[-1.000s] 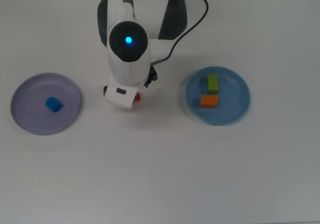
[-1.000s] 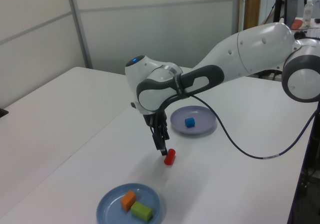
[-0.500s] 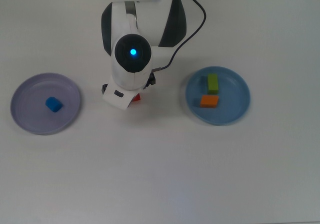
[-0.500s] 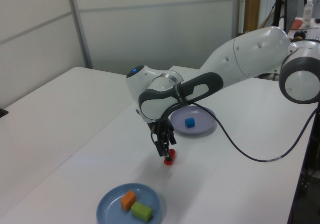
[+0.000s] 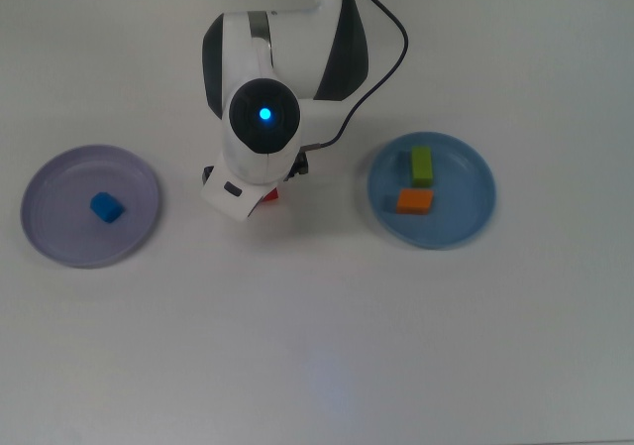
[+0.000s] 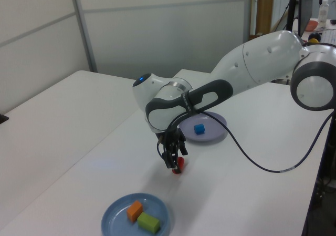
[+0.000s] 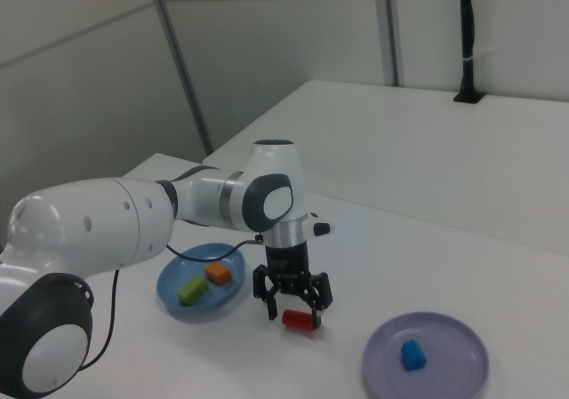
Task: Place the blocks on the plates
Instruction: 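Lower the gripper onto the red block and close on it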
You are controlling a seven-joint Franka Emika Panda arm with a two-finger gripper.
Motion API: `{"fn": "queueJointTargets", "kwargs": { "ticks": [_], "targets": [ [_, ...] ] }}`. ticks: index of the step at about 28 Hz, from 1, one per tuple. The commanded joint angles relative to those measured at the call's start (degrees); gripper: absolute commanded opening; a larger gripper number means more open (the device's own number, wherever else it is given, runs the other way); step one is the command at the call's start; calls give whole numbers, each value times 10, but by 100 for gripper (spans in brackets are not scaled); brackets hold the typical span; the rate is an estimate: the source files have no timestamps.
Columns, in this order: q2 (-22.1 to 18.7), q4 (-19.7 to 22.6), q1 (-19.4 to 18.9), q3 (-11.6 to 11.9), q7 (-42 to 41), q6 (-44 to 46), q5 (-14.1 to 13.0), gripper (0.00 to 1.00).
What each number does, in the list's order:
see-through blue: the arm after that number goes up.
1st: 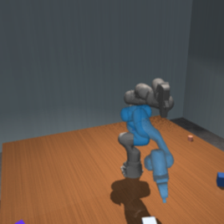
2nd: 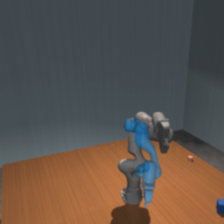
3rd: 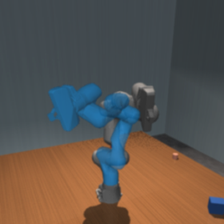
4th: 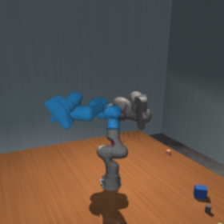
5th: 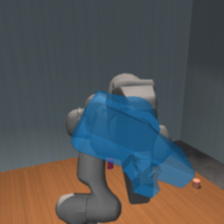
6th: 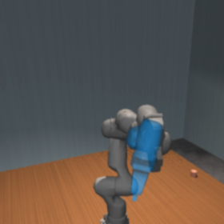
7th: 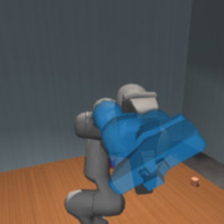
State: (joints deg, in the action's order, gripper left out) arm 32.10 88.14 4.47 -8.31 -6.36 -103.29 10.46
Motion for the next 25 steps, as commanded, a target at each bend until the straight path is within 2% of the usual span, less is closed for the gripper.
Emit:
{"fn": "queueJointTargets", "kwargs": {
  "ticks": [1, 4, 5, 7, 10, 11, 13, 16, 22, 25],
  "targets": [
    [2, 5, -9, 6, 13, 0, 12, 100],
    [3, 3, -9, 6, 13, -2, 13, 100],
    [3, 3, -9, 6, 13, -10, 16, 96],
    [4, 4, -9, 6, 13, -18, 19, 78],
    [10, 3, -9, 6, 14, -27, 20, 44],
    [10, 2, -9, 6, 13, -30, 19, 28],
    [10, 0, -9, 6, 13, -30, 19, 14],
    [10, -1, -9, 6, 13, -29, 19, 1],
    [6, -2, -8, 6, 11, -29, 17, 0],
    [-1, -18, -3, 6, 9, -24, 11, 0]
  ]
}}
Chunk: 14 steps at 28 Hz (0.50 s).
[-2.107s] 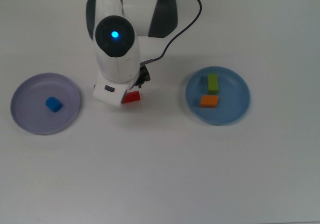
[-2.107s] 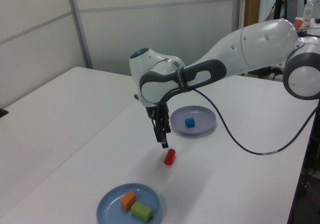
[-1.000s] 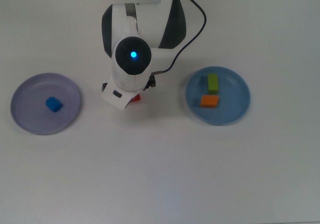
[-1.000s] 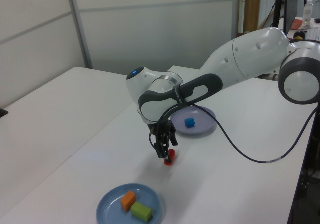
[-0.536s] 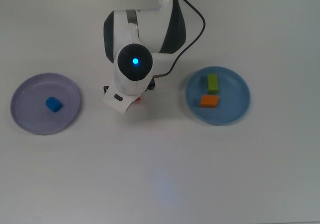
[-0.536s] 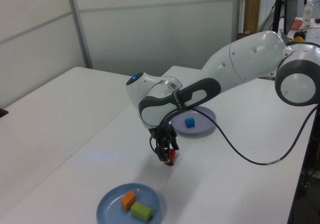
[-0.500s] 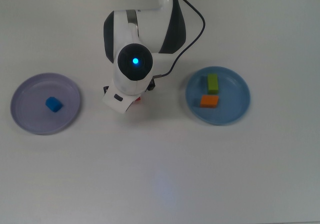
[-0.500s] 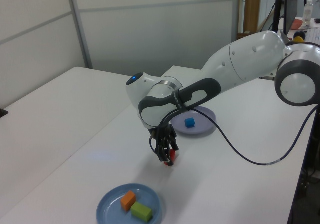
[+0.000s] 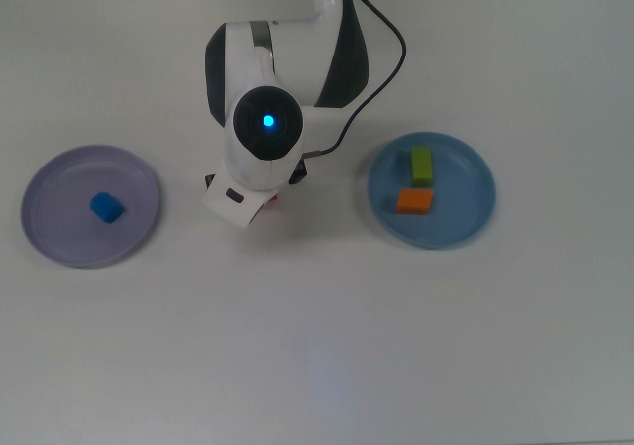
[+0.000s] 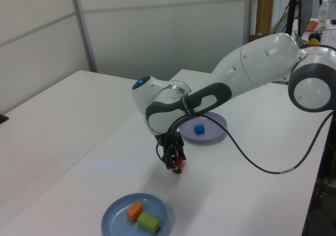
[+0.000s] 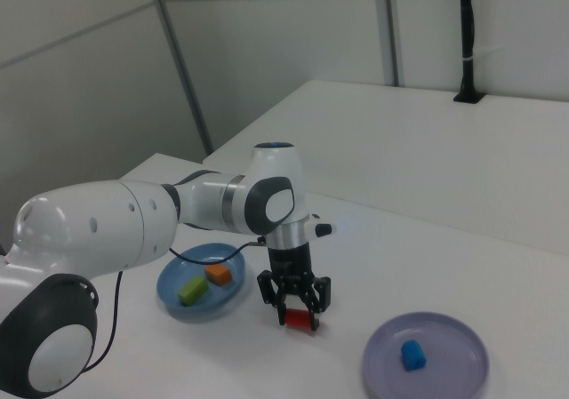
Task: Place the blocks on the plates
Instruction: 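Carry the red block to the lavender plate and release it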
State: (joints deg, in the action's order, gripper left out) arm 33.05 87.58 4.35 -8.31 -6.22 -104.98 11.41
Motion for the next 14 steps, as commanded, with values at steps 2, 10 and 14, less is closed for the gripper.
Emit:
{"fn": "queueJointTargets", "kwargs": {
  "ticks": [2, 10, 14],
  "targets": [
    [-15, -20, 1, 8, 9, -6, -2, 0],
    [-48, -26, 65, 12, 4, -10, -36, 0],
    [-45, -26, 101, 29, 3, -21, -36, 0]
  ]
}}
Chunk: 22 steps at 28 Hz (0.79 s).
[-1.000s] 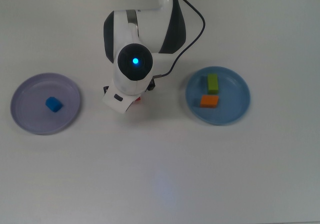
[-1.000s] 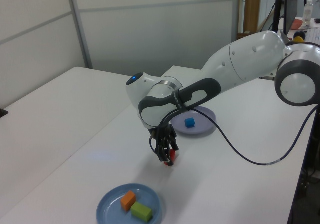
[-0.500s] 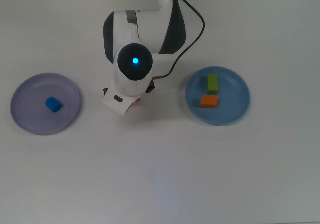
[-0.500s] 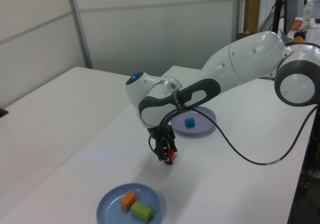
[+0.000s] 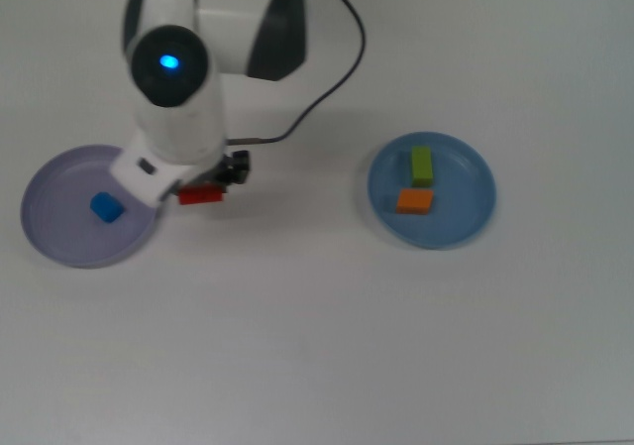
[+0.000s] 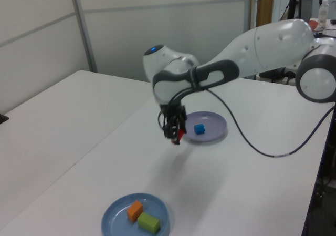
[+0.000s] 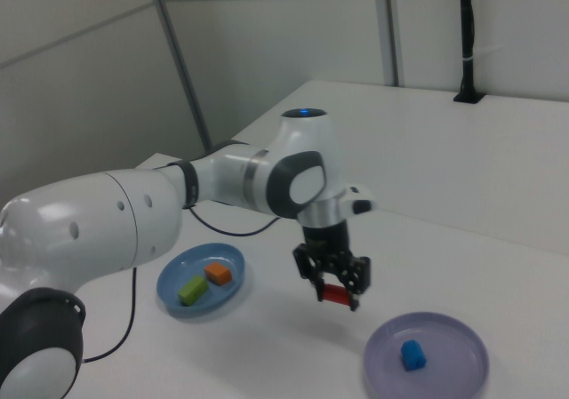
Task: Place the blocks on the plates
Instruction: 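Carry the red block to the lavender plate and release it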
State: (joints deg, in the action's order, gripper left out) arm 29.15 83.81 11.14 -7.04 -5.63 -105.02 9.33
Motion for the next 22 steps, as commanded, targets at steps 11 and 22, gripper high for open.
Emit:
{"fn": "queueJointTargets", "kwargs": {
  "ticks": [11, 22],
  "targets": [
    [35, 14, 103, 41, -8, -160, -27, 2],
    [57, 17, 105, 55, -13, -182, -24, 25]
  ]
}}
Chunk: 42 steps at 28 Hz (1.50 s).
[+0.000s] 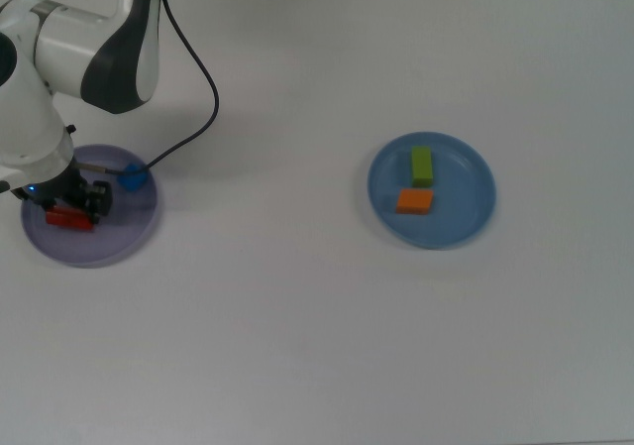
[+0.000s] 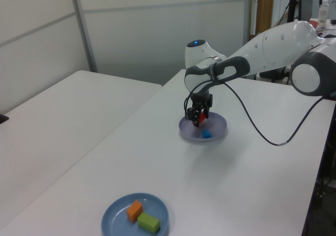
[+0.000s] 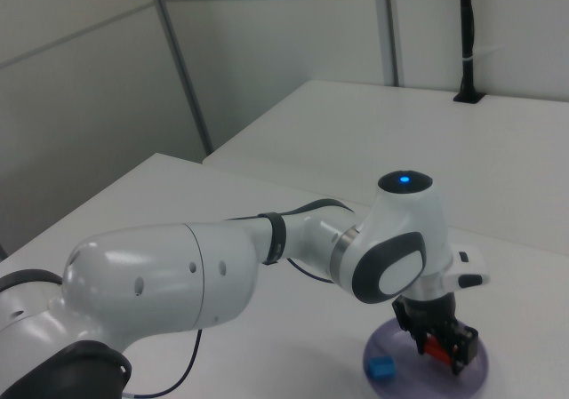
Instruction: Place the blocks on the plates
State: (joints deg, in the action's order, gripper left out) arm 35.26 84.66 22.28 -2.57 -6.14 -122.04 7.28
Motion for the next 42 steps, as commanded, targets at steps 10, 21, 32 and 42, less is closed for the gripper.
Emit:
{"fn": "queueJointTargets", "kwargs": {
  "ticks": [10, 21, 32, 42],
  "targets": [
    [-6, 5, -7, 11, -23, -11, -8, 100],
    [-49, 5, -16, 3, -12, 0, -25, 100],
    [-126, 3, -70, 1, -13, 132, -43, 100],
    [-150, 3, -117, 1, -12, 167, -37, 100]
  ]
}}
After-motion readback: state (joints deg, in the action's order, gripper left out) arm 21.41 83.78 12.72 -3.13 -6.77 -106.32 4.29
